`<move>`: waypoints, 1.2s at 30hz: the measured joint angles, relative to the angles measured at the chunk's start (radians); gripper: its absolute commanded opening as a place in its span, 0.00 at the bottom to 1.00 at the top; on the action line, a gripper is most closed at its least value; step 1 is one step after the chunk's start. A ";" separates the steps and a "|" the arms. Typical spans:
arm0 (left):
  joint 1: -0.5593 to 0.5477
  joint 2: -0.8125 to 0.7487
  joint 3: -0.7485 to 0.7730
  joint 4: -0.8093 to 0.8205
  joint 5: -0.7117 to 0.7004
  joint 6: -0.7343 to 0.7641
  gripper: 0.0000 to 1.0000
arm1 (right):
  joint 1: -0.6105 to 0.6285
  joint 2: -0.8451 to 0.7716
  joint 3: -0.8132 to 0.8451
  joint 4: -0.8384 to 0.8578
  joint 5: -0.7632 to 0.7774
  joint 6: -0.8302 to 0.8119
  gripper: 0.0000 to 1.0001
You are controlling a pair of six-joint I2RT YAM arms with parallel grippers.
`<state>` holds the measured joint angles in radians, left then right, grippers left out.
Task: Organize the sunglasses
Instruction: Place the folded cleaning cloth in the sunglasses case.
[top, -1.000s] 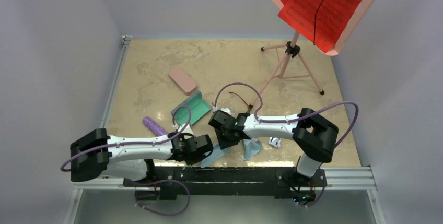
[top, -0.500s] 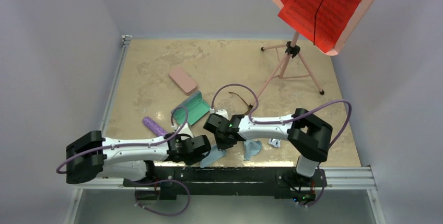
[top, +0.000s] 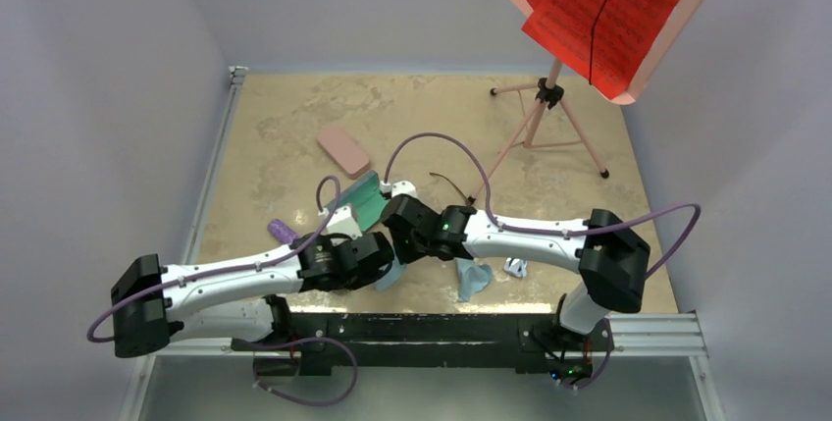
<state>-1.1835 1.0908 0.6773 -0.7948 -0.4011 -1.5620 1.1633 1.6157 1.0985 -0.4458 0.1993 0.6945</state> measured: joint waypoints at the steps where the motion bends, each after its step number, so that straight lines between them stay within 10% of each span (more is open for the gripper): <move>1: 0.014 0.000 0.016 -0.007 -0.009 0.016 0.00 | -0.002 0.002 0.018 0.002 0.005 -0.017 0.00; 36: 0.497 0.257 0.181 0.058 -0.071 0.415 0.00 | -0.246 0.433 0.480 0.095 -0.151 -0.313 0.00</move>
<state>-0.6865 1.3479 0.8581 -0.7372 -0.4725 -1.1469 0.9169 2.0483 1.5780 -0.3504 0.0479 0.3813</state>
